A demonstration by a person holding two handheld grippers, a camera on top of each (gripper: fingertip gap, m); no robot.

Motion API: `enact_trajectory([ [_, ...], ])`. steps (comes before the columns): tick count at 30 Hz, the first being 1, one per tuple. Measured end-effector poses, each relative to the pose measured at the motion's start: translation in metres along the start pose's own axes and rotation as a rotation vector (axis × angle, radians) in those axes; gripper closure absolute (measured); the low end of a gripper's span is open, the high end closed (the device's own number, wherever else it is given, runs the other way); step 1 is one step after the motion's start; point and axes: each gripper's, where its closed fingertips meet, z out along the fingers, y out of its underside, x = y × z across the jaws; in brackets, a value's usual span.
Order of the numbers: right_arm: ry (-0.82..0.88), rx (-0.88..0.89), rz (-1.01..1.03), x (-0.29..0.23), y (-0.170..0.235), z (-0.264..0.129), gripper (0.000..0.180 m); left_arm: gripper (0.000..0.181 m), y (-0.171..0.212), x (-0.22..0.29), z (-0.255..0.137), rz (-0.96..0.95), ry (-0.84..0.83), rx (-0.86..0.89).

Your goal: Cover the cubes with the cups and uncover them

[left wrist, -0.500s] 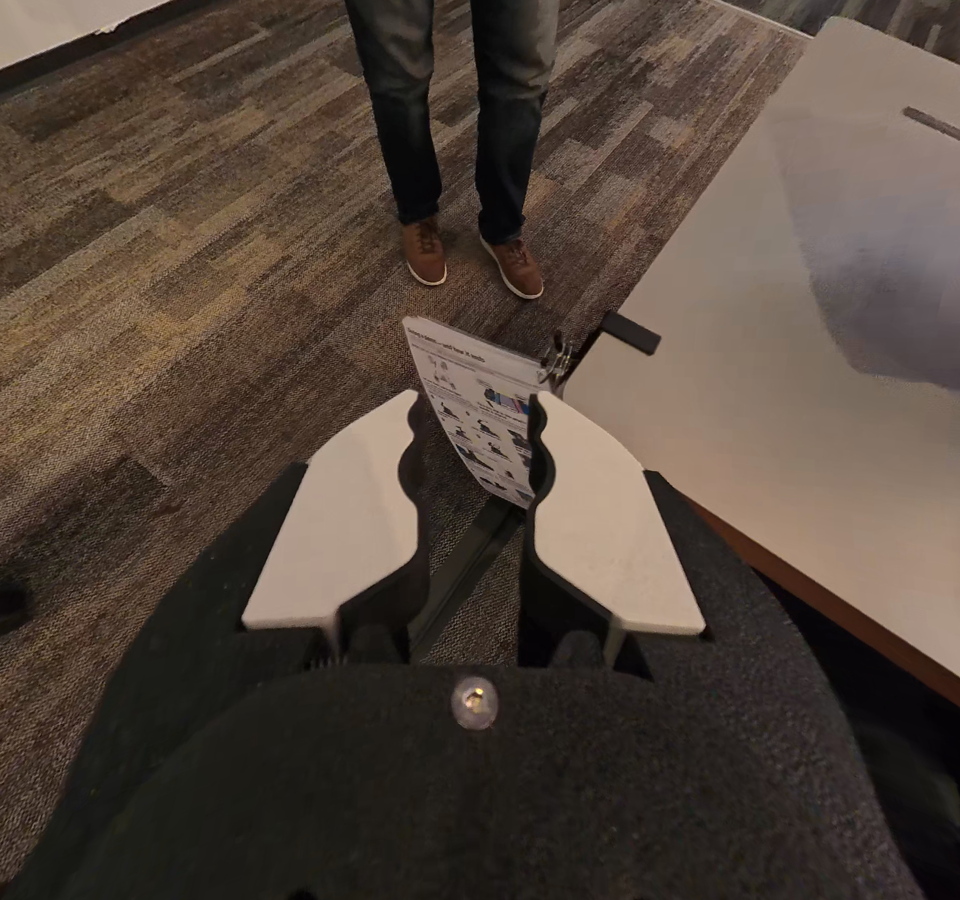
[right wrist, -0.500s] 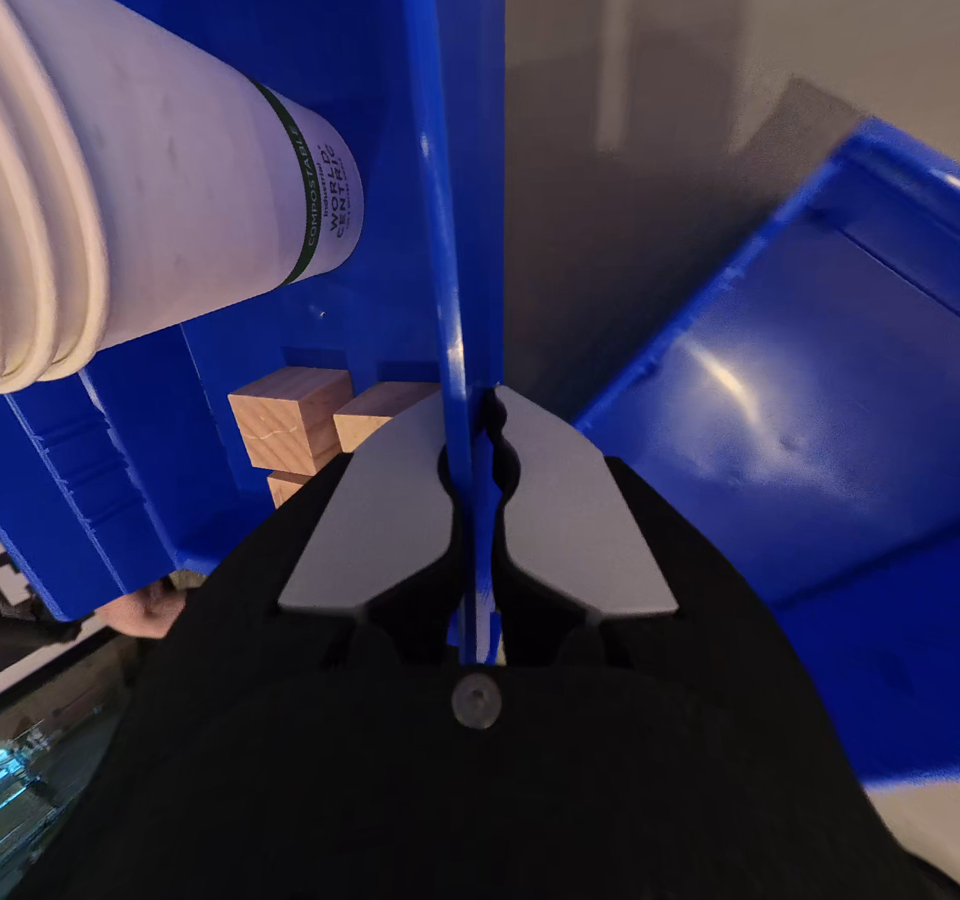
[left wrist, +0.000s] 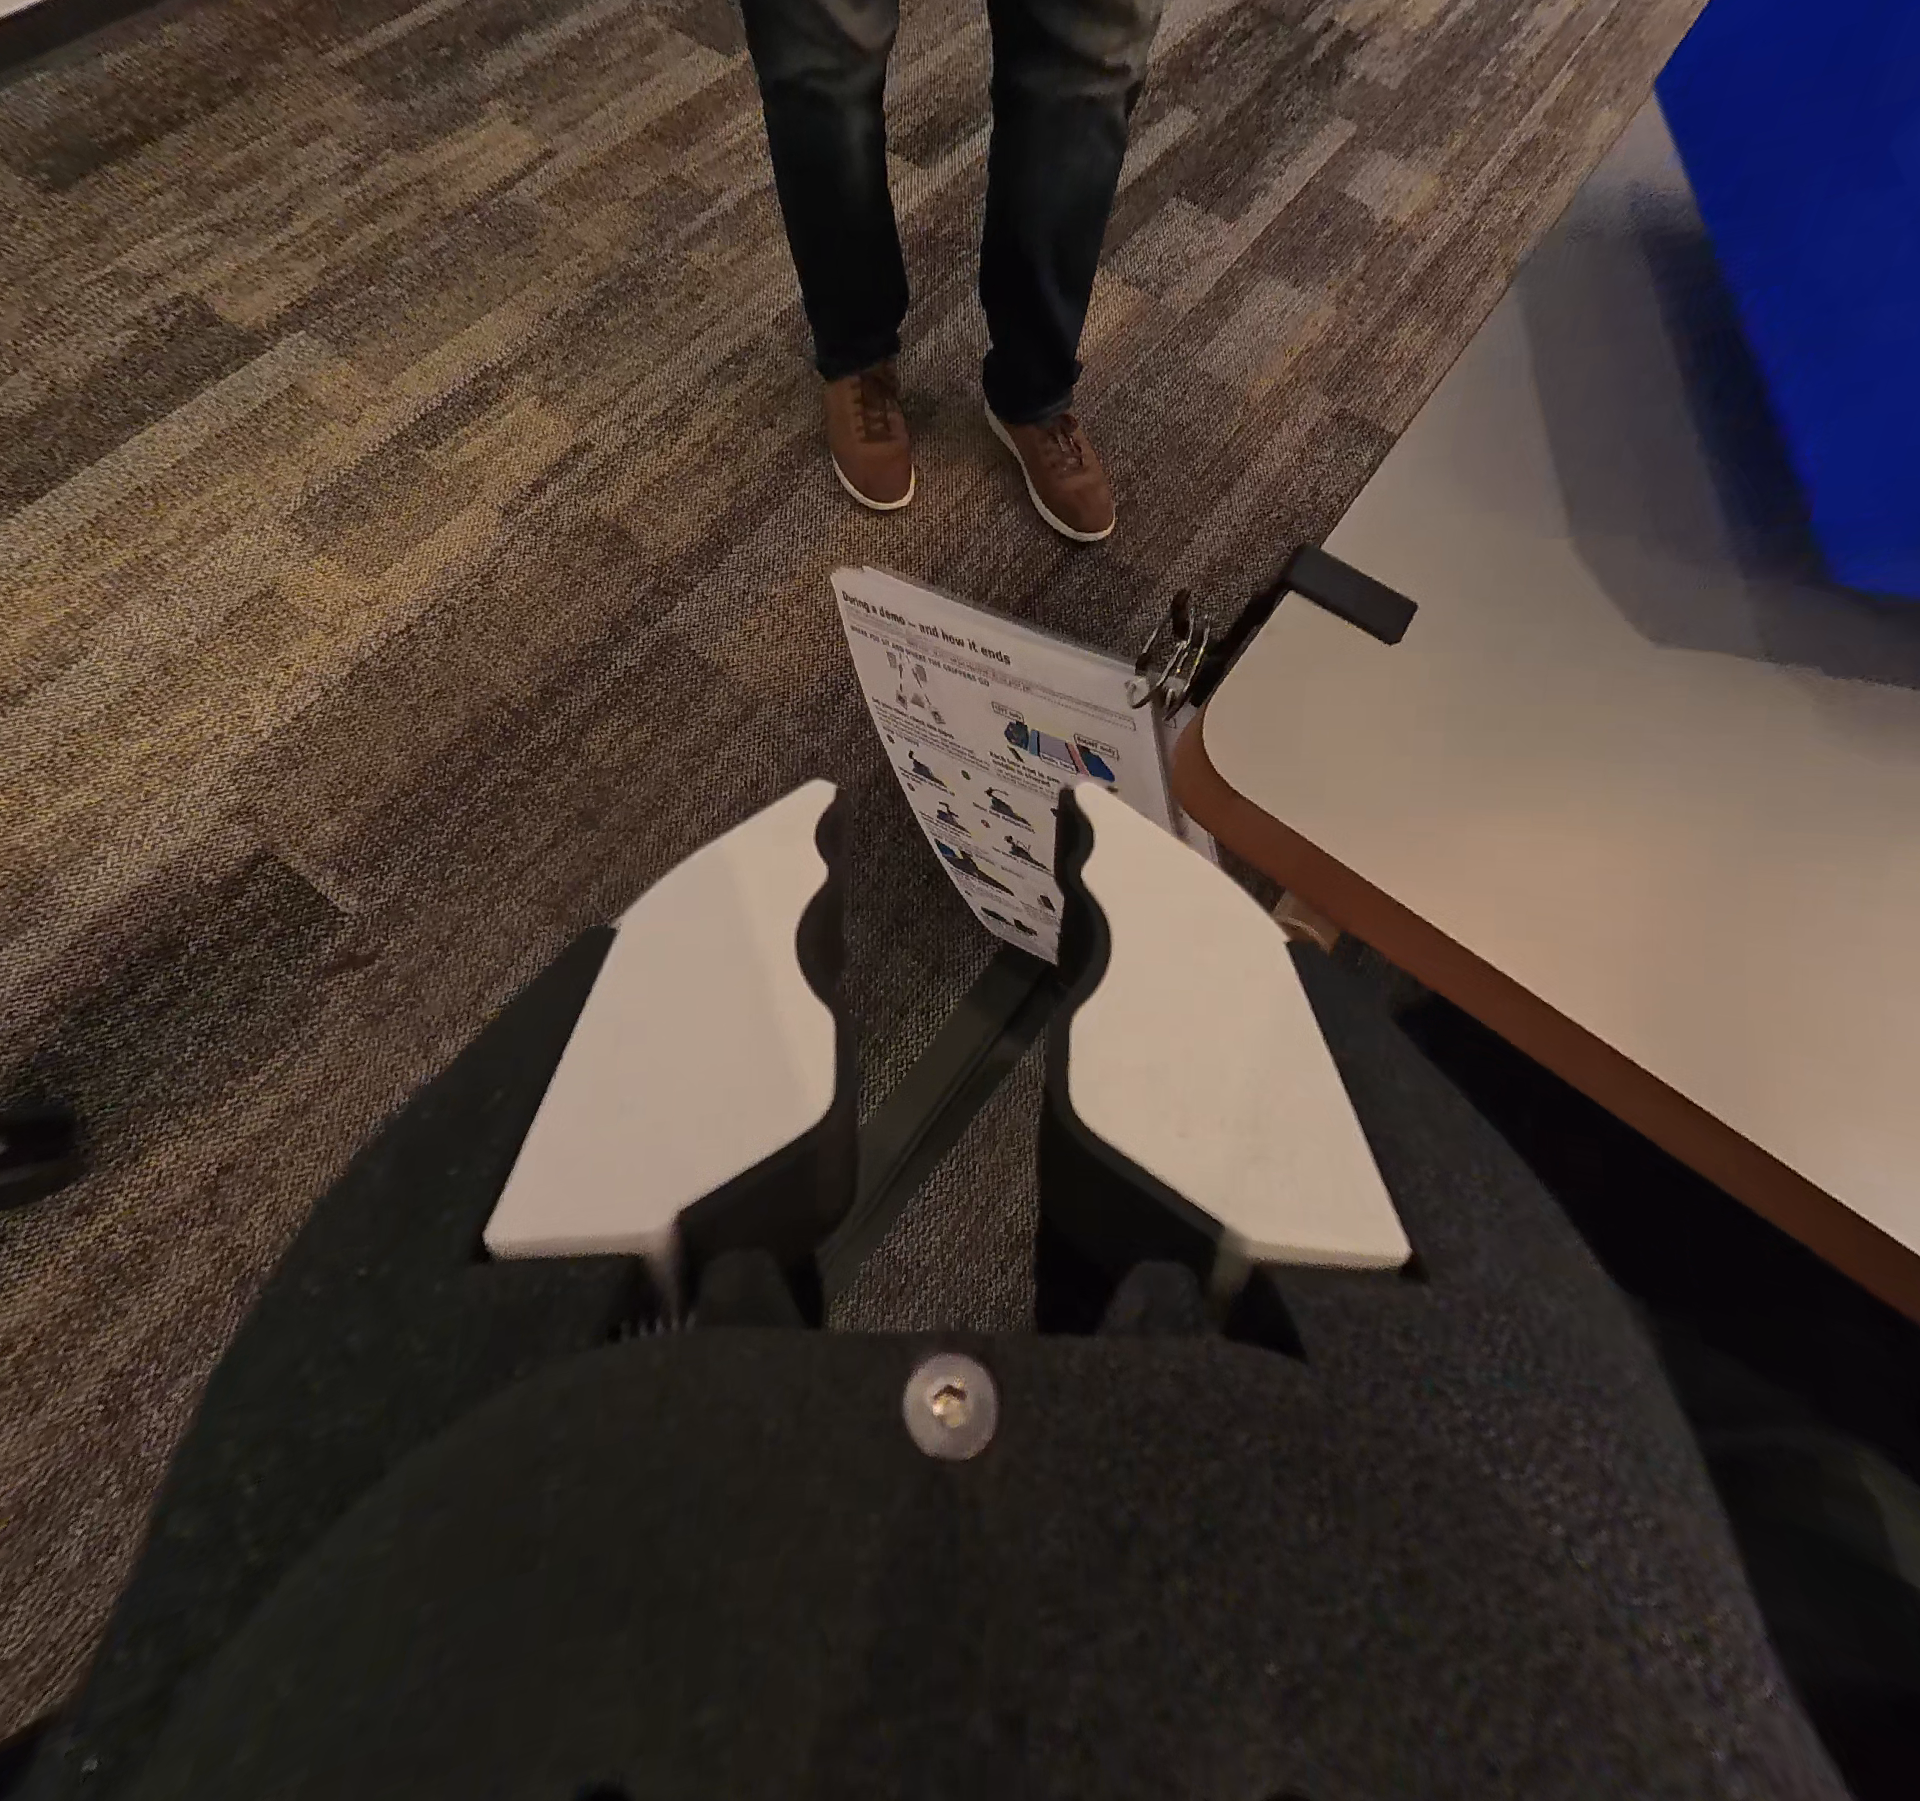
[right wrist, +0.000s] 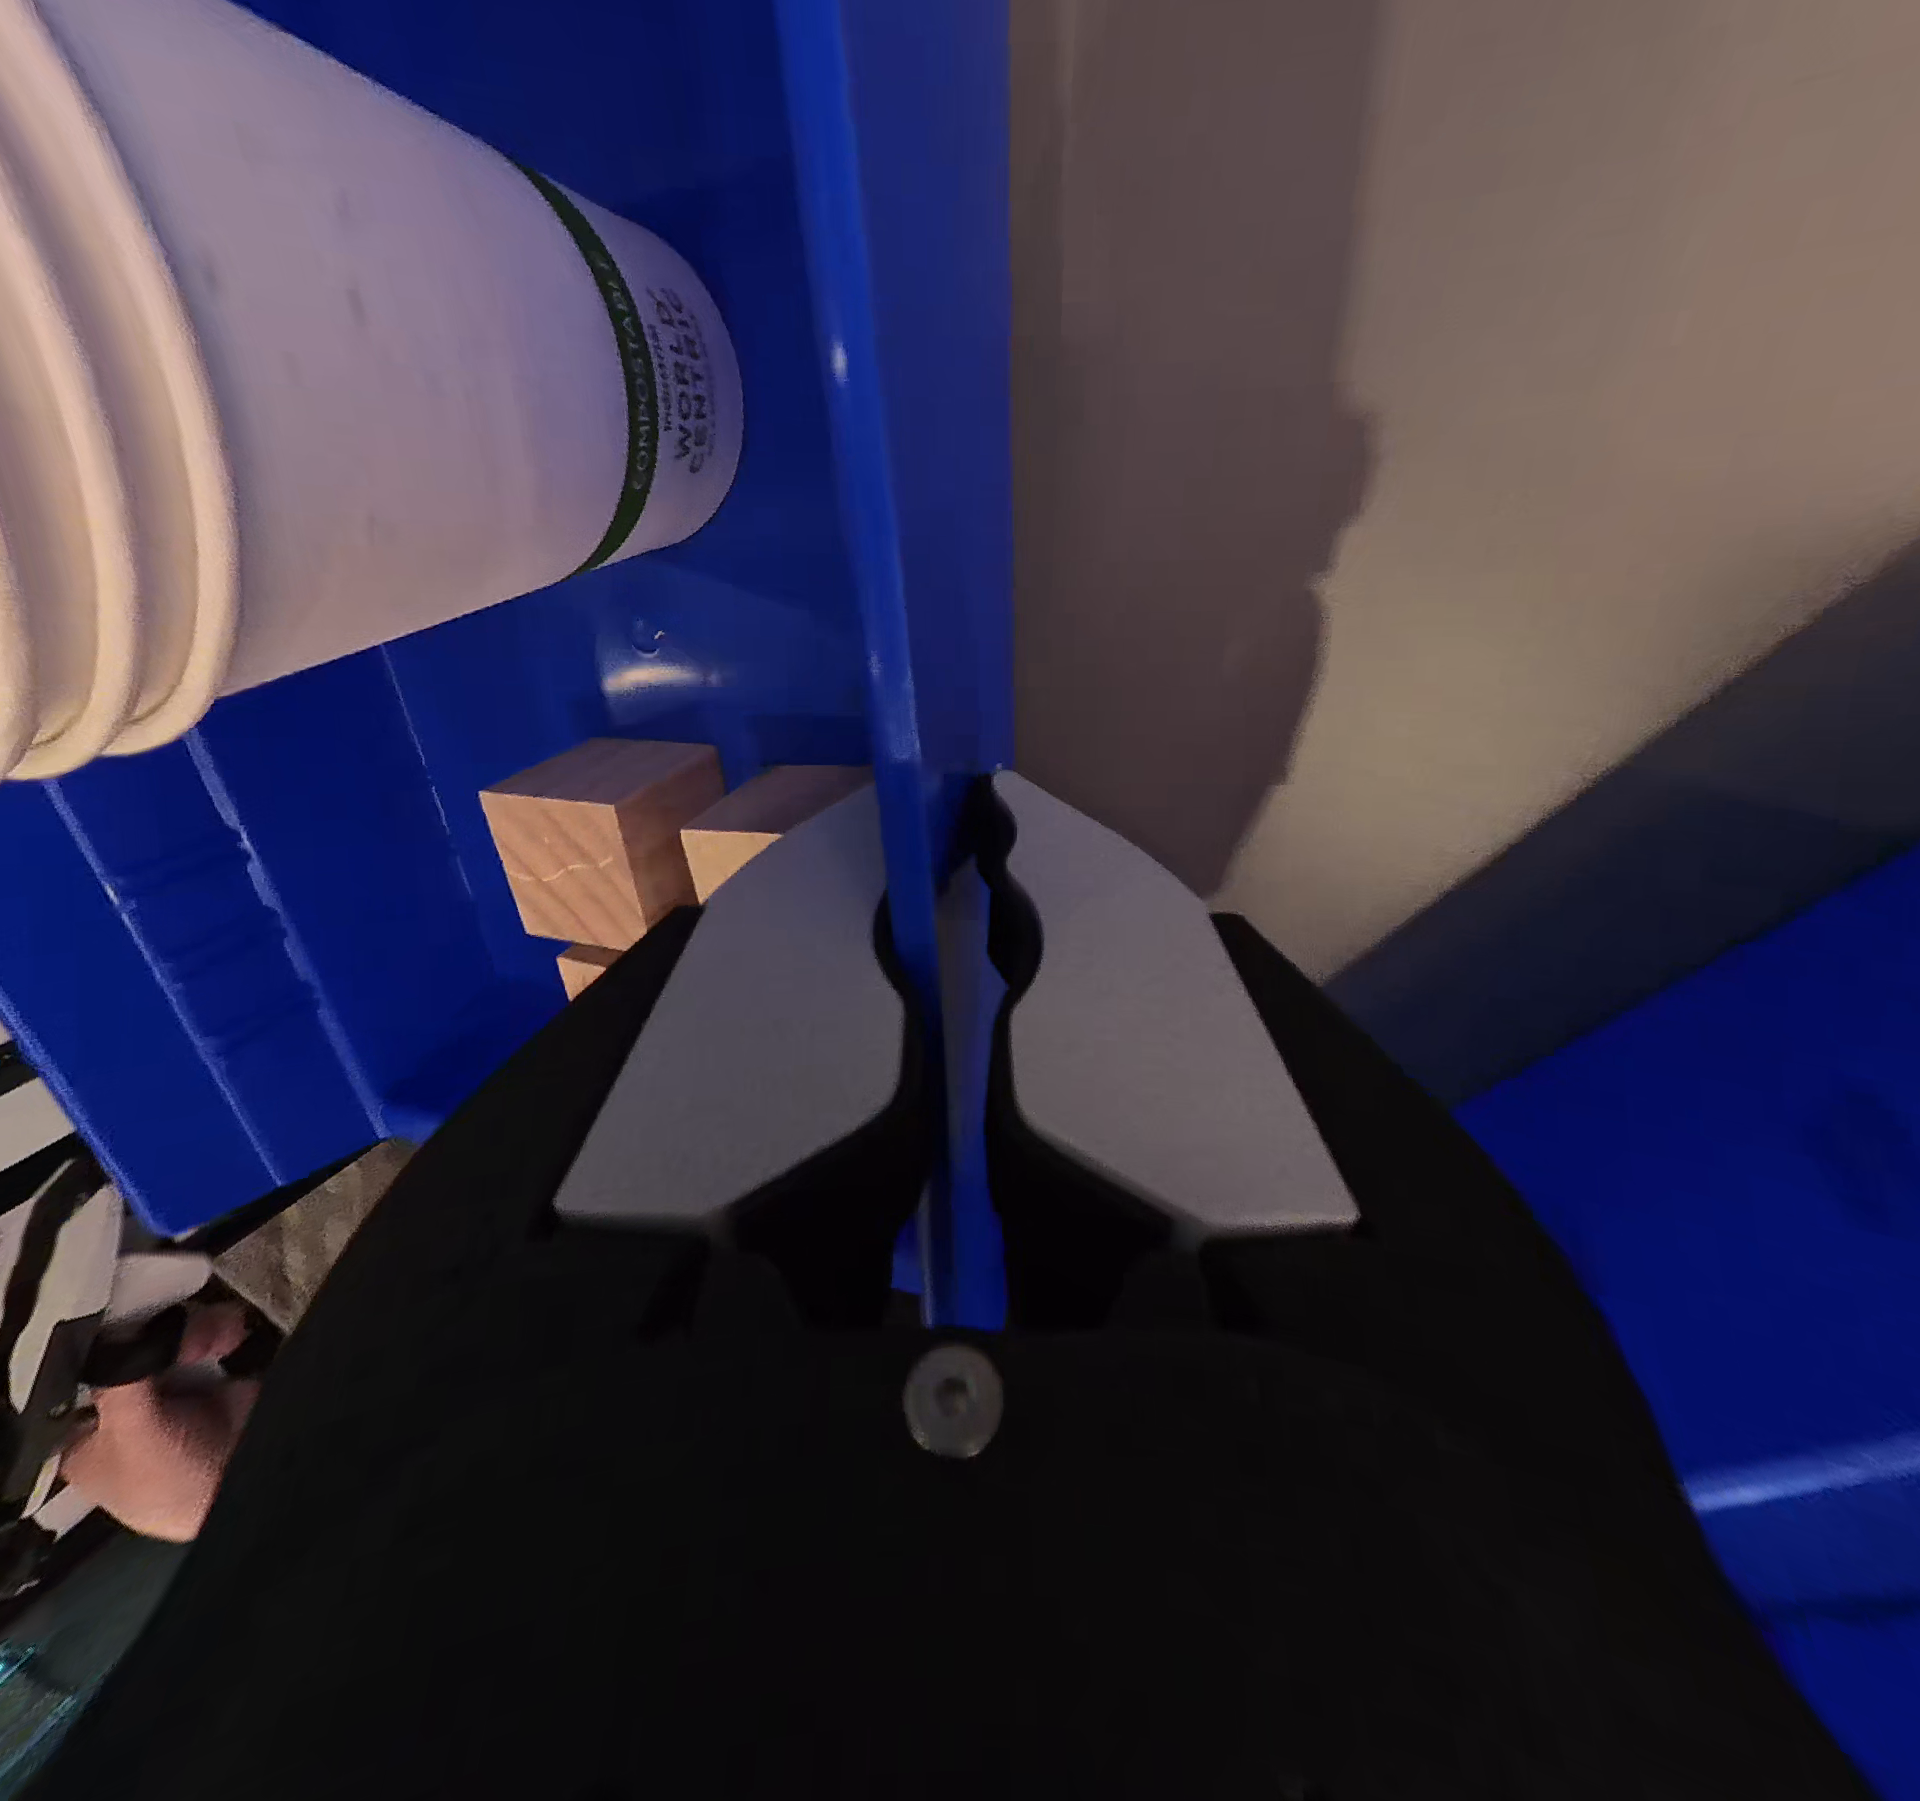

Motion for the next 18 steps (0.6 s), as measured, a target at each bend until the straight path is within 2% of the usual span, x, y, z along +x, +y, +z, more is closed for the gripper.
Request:
enact_trajectory([
  [5,0.033,-0.002,0.018,0.004,0.003,0.018,0.173,0.143,-0.004,0.014,0.003,0.020,0.034,0.009],
  [9,0.043,0.026,-0.002,0.003,0.000,0.020,0.170,0.142,-0.022,0.050,0.007,0.091,0.064,0.039],
  [14,0.001,0.133,-0.019,-0.001,-0.014,0.007,0.163,0.134,-0.051,0.142,0.028,0.167,0.255,0.071],
  [18,0.132,0.269,-0.167,0.007,-0.033,-0.032,0.146,0.124,-0.073,0.210,0.052,0.208,0.352,0.071],
])
